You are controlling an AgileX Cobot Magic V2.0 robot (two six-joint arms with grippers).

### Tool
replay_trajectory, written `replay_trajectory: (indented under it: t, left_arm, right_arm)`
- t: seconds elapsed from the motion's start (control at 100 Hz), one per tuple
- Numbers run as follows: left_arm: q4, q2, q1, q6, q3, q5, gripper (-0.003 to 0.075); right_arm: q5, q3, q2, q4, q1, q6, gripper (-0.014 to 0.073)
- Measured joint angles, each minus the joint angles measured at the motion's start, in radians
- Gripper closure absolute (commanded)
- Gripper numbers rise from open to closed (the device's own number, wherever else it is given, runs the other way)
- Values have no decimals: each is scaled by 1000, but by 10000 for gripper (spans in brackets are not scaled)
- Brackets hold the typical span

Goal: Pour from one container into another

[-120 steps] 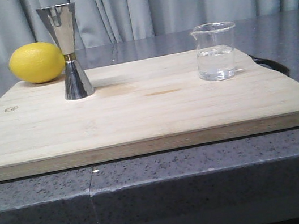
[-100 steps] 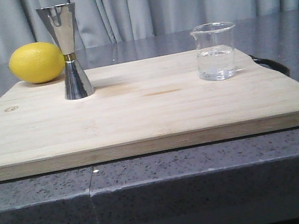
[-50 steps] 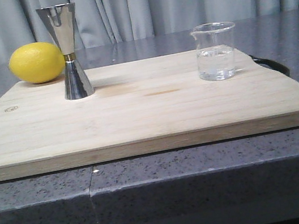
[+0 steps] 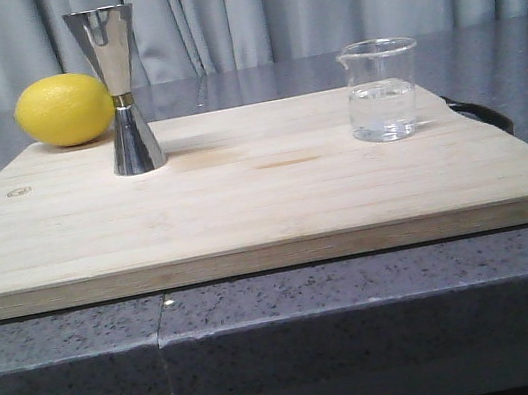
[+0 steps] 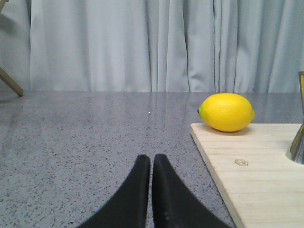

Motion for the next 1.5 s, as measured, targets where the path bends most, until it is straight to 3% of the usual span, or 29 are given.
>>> replay_trajectory:
  t: [0.22, 0.53, 0.79, 1.33, 1.409, 1.499]
  left_arm:
    - [0, 28, 0, 0, -166, 63, 739]
    - [0, 287, 0, 1, -420, 230, 739]
    - [2, 395, 0, 5, -451, 237, 739]
    - [2, 399, 0, 5, -451, 237, 739]
    - [2, 399, 0, 5, -451, 237, 716]
    - [2, 403, 0, 5, -451, 237, 563]
  right_arm:
    - [154, -219, 81, -17, 0, 0, 669]
    - [280, -463, 327, -73, 0, 0, 669]
    - [276, -483, 392, -78, 0, 0, 669]
    - [272, -483, 392, -78, 0, 0, 666]
    - [283, -483, 392, -78, 0, 0, 612]
    - [289, -483, 392, -78, 0, 0, 447]
